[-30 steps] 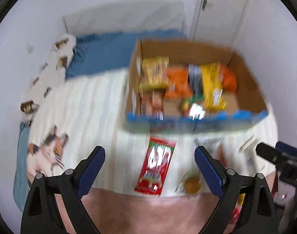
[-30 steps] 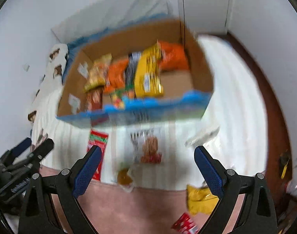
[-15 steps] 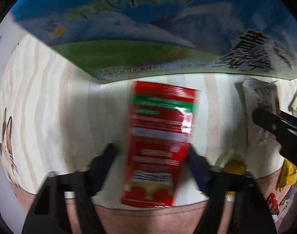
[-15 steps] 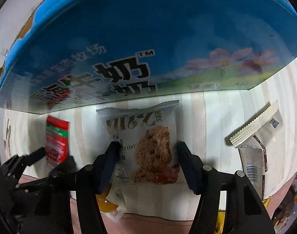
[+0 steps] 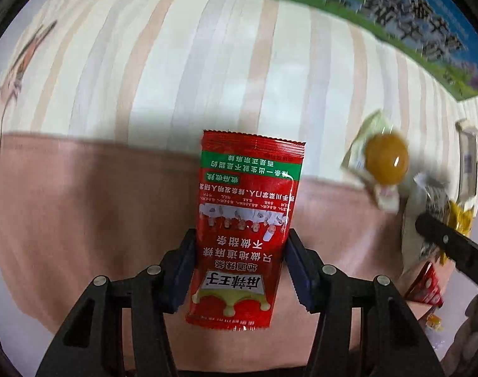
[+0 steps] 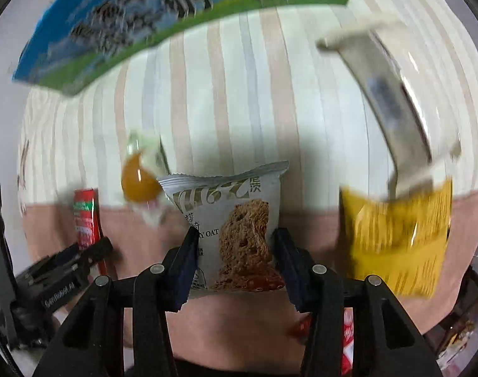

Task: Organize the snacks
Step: 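Grasp red spicy-strip pack with left tool while right tool grasps oat cookie bag, then carry both packs into the box, release them, and lift both tools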

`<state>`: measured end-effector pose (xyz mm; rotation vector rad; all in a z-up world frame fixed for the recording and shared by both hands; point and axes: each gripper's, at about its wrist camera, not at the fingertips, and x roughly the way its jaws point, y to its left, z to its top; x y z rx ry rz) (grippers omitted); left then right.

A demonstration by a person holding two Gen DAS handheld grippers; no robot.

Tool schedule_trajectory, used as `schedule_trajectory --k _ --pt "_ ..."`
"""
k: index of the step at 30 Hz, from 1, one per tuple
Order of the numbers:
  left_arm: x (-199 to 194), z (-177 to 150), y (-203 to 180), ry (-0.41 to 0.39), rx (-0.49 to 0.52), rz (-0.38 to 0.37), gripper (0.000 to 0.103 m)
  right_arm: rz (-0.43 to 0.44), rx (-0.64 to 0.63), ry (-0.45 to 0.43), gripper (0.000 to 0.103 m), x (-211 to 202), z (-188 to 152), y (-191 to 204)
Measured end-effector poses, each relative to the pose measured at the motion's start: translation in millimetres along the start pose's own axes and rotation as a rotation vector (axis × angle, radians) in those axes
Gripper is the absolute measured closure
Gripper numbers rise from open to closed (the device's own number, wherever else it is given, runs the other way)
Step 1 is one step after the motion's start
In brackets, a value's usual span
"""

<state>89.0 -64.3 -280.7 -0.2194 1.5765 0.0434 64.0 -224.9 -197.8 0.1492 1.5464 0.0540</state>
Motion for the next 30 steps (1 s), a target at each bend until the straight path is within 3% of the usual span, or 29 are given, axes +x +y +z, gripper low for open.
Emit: schedule_trajectory --k 3,6,10,12,14,16,24,30 --pt "12 -9 -3 0.024 0.022 0.011 0.051 0.005 0.006 0.017 0.051 8 -13 1" --pt "19 -11 -9 0.021 0.037 0.028 0.05 0.049 0.044 0.033 0.043 18 -11 -2" --pt "29 -8 -14 0.02 0.044 0.026 0.05 0.013 0.013 0.035 0.038 28 -9 3" --pt "25 -8 -13 0.006 0.044 0.024 0.053 -0.03 -0.016 0.028 0.04 34 -10 12" --pt "16 -9 -9 -0.013 0.045 0.022 0.056 -0.075 -0.046 0.012 0.049 38 -14 26" --pt "3 -13 -2 -0.02 0.037 0.004 0.058 -0.079 -0.059 -0.007 0.051 37 -23 36" --pt "-48 -17 -9 -0.069 0.015 -0.103 0.058 0.067 -0.028 -0.06 0.052 -13 -45 34" --pt "-118 -1 -25 -0.127 0.021 -0.278 0.058 0.221 -0.007 -0.164 0.052 -87 -29 40"
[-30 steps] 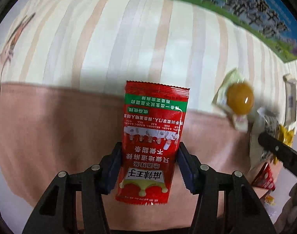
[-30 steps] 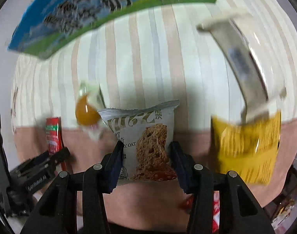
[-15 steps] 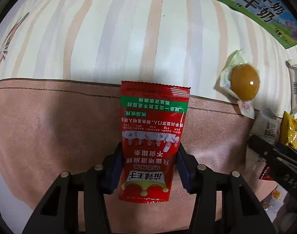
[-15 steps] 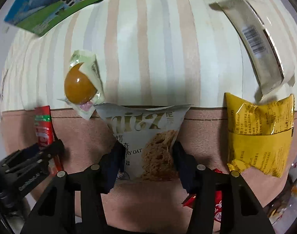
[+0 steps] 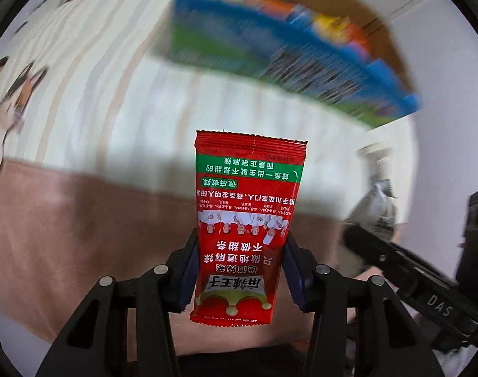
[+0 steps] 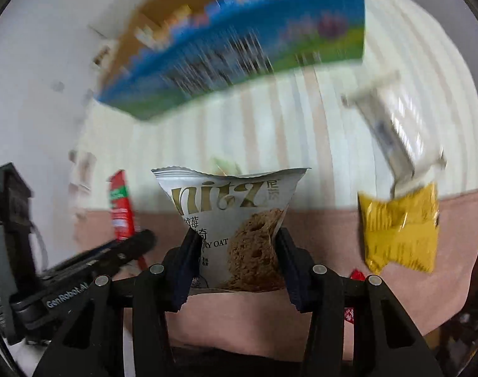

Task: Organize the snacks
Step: 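Carry both packs into the box, release them, and lift both tools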

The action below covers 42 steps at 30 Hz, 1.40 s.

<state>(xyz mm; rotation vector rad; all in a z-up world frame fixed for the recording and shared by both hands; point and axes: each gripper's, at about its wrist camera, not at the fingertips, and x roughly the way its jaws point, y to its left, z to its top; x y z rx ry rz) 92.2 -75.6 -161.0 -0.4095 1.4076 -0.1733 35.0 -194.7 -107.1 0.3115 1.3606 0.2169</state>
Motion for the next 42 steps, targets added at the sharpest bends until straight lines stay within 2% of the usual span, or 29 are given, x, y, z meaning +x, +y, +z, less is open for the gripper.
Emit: schedule_trajectory --k 3,5,8,11,15,19,23,27,33,34,35,36,37,38,42 --pt "-29 36 -21 -0.032 0.029 -0.083 0.058 0.068 0.009 -0.073 0.052 -42 30 -4" --pt "-43 60 -36 -0.07 0.058 -0.099 0.058 0.091 0.003 -0.128 0.052 -67 50 6" --pt "-56 100 -58 -0.118 0.088 -0.097 0.058 0.065 -0.022 -0.191 0.052 -93 101 5" --pt "-60 143 -69 -0.135 0.105 -0.069 0.058 -0.011 -0.045 -0.23 0.052 -98 151 4" --pt "-43 204 -66 -0.093 0.081 -0.019 0.058 -0.115 -0.047 -0.215 0.052 -82 214 -6" --pt "3 249 -51 0.029 0.029 0.005 0.057 -0.209 -0.033 -0.18 0.052 -52 257 -20" --pt "40 266 -35 0.095 0.009 0.067 0.057 -0.256 -0.023 -0.125 0.052 -20 277 -34" --pt "66 272 -28 0.157 -0.004 0.077 0.057 -0.279 -0.005 -0.069 0.052 6 280 -49" --pt "98 270 -22 0.226 0.016 0.1 0.055 -0.343 -0.022 -0.009 0.049 23 283 -52" --pt "100 270 -21 0.226 0.014 0.101 0.048 -0.342 -0.023 0.005 0.04 28 286 -51" --pt "103 270 -21 0.221 0.015 0.103 0.044 -0.343 -0.025 0.01 0.02 29 286 -49" --pt "103 270 -21 0.216 0.017 0.111 0.03 -0.347 -0.027 0.013 0.011 30 286 -47" --pt "103 269 -19 0.211 0.013 0.116 0.013 -0.337 -0.031 0.018 0.008 30 287 -44" --pt "103 268 -19 0.204 0.012 0.114 0.008 -0.344 -0.032 0.022 0.008 31 287 -42" --pt "103 268 -23 0.188 0.019 0.121 0.008 -0.346 -0.032 0.032 0.008 33 286 -40"
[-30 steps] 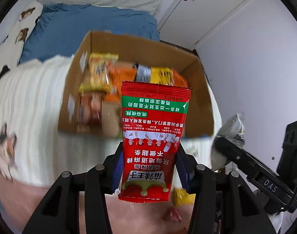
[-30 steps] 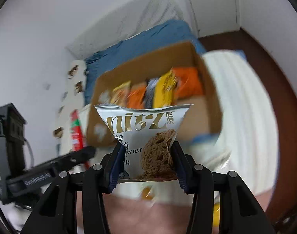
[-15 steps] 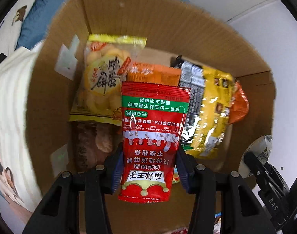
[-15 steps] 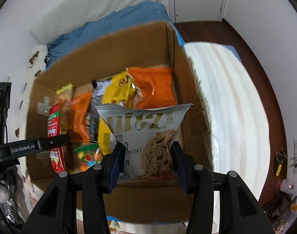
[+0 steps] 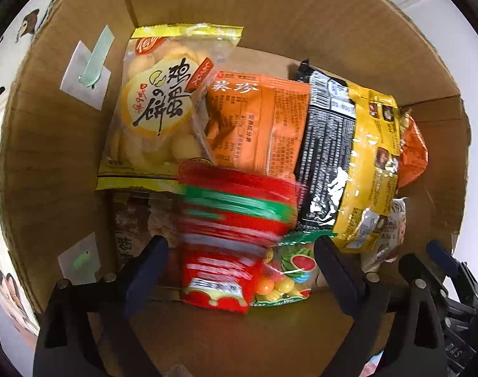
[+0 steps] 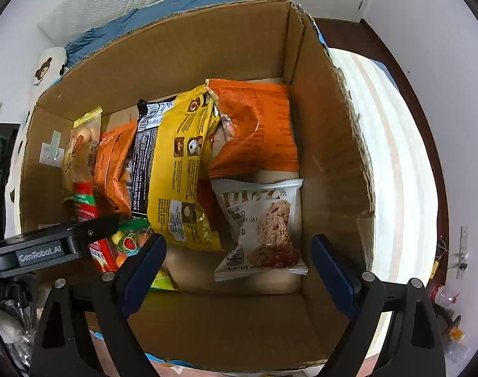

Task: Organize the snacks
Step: 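Carry both packs into the box, release them, and lift both tools, then grasp red triangular candy with left tool while right tool grasps yellow bag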

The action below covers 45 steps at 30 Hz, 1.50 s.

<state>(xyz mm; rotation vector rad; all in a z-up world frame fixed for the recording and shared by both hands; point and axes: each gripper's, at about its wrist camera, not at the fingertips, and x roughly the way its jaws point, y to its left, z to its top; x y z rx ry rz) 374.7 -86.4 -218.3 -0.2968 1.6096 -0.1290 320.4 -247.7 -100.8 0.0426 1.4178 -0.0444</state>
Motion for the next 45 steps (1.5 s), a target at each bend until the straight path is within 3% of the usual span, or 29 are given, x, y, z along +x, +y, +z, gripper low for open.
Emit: schedule_trajectory --k 6,11,23,33,45 --pt "-11 -8 -7 -0.027 0.025 0.018 0.008 0.003 0.006 -0.002 0.006 -1 -5 -1" --pt "-34 -28 -19 -0.143 0.081 0.066 0.008 0.01 0.006 -0.026 0.006 -11 -12 -2" --pt "-88 -85 -43 -0.413 0.158 0.143 0.008 -0.017 -0.055 -0.177 0.006 -49 -44 11" --pt "-131 -109 -33 -0.528 0.172 0.148 0.008 0.0 -0.074 -0.295 0.006 -96 -74 18" --pt "-177 -175 -35 -0.679 0.187 0.153 0.008 0.024 -0.096 -0.429 0.006 -158 -125 19"
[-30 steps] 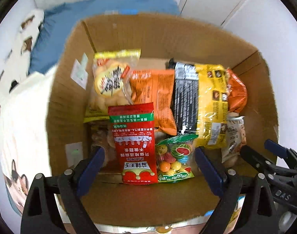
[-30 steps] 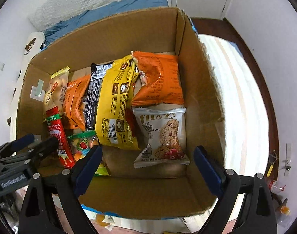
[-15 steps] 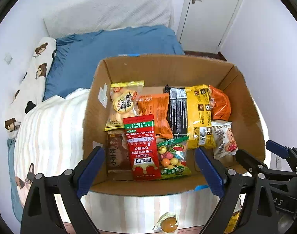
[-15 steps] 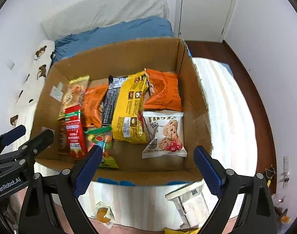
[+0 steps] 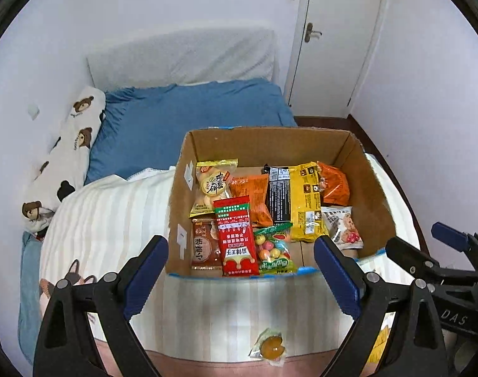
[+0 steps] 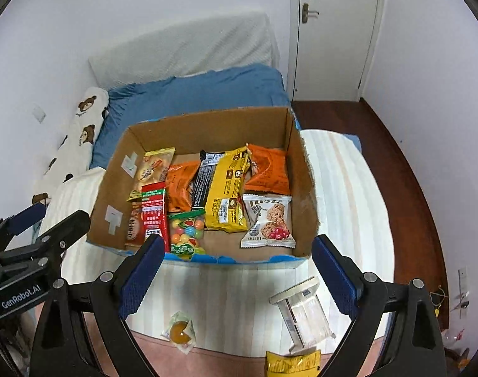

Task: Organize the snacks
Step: 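Grasp red triangular candy with left tool while right tool grasps yellow bag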

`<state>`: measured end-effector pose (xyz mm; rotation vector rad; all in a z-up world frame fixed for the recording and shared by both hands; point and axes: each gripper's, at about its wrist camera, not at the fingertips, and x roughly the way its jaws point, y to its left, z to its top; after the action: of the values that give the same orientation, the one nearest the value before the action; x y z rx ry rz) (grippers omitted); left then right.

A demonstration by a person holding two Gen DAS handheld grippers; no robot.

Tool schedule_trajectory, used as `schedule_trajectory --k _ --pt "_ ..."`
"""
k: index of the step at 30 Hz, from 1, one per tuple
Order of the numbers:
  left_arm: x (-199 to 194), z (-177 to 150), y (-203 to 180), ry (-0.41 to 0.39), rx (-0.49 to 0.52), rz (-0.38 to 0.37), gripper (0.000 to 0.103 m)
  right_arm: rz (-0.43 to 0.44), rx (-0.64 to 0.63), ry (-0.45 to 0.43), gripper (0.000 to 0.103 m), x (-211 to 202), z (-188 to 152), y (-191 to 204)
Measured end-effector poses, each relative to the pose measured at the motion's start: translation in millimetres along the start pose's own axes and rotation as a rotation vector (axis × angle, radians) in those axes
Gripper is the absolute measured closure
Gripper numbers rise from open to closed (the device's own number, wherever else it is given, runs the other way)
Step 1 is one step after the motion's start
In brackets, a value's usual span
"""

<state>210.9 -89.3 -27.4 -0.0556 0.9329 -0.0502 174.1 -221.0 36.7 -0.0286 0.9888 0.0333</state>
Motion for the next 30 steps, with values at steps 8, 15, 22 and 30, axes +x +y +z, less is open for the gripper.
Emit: schedule_trajectory --k 8,15,22,30 --pt "-36 -35 4 -0.005 -0.039 -0.004 0.008 0.051 0.06 0.017 0.006 -32 -41 -17" --pt "-9 -103 -6 0.149 -0.037 0.006 0.008 0.064 0.196 0.234 0.006 4 -128 -62" --pt "43 -177 -28 0.378 -0.011 -0.03 0.008 0.087 0.441 0.43 0.006 44 -226 -119" --pt "88 -231 -101 0.672 -0.004 -0.252 0.008 0.118 0.563 0.419 0.01 39 -260 -156"
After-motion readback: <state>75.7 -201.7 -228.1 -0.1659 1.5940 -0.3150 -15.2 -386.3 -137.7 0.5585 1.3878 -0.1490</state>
